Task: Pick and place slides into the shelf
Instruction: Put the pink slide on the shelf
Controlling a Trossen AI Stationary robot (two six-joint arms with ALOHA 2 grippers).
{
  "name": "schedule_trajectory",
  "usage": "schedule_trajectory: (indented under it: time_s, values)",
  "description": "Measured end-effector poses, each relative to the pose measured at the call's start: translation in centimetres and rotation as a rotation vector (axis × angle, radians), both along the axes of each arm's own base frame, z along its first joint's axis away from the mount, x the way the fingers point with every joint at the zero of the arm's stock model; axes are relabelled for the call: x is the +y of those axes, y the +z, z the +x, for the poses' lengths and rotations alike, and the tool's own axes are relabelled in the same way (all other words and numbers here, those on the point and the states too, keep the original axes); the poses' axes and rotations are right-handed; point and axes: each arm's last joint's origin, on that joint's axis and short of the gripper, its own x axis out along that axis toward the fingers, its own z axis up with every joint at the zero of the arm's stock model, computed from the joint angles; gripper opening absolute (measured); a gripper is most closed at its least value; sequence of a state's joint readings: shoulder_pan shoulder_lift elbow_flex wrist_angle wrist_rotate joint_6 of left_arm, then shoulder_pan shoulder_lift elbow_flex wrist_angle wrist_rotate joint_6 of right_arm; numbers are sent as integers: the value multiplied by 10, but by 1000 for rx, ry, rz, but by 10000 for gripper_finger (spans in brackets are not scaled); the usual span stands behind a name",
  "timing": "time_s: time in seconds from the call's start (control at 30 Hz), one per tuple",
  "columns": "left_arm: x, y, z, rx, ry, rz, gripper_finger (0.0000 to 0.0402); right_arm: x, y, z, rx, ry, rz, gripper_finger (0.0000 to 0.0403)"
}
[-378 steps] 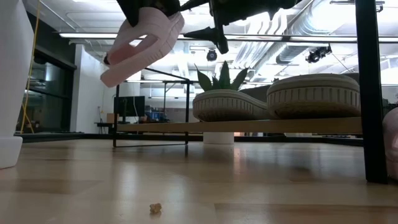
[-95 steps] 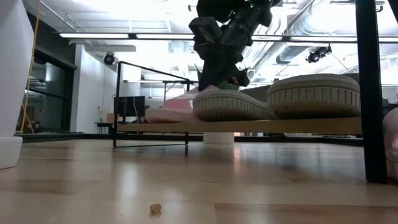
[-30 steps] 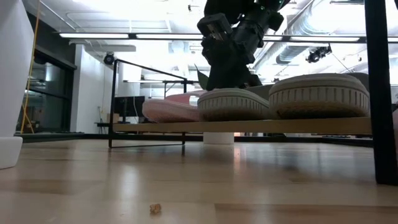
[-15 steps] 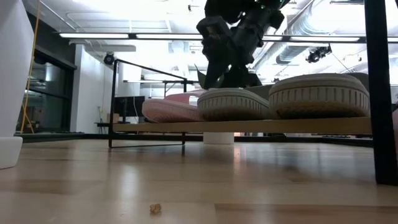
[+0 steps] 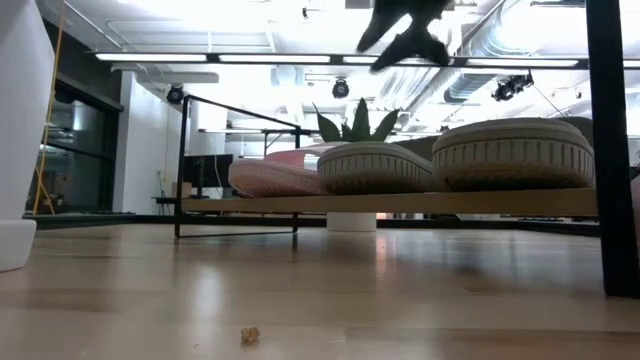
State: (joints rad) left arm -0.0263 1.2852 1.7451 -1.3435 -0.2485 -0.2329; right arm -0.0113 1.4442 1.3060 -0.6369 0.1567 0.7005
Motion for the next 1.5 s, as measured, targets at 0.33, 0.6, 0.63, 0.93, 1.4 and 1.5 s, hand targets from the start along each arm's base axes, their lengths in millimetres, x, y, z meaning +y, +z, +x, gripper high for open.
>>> schedule_trajectory:
  time_s: [0.33,0.6,0.63,0.93,1.4,1.5]
  values:
    - [1,1,1,-1,-24,58,101,14,41,-47,-106,33,2,158]
    - [1,3,3,-20,-57,99,101,34,38,-79,63,88,146,158]
    - [1,3,3,-18,-61,99,101,40,37,-84,95,79,154,158]
    - [1,2,2,1,-69,99,101,92,30,-135,10,-118,100,157]
    - [0,0,1,12,-59,56,101,134,-31,-183,-125,-112,458,157]
    - [0,0,1,3,-33,35,101,139,-33,-192,-63,-73,484,157]
